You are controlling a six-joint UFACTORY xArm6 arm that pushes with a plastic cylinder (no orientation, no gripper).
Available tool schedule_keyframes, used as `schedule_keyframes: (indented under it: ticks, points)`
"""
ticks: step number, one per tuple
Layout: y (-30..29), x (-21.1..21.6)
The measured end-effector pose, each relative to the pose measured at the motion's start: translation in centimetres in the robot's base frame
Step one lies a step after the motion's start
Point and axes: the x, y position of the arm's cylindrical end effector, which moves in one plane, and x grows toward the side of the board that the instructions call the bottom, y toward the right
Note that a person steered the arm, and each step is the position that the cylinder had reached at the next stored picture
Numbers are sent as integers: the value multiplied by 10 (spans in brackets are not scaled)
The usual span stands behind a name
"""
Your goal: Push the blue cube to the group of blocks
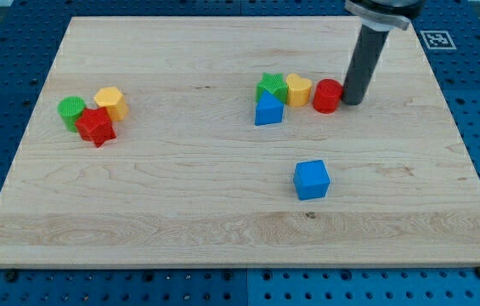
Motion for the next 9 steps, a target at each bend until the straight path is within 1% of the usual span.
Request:
schedule_keyframes:
  ticks: [1, 2, 3, 4, 5, 6, 8, 9]
  points:
    - [-9, 23]
    - [39, 113]
    - [69, 212]
    - [53, 230]
    - [-4, 207]
    - [-28, 184]
    - [-56, 179]
    - [-67, 167]
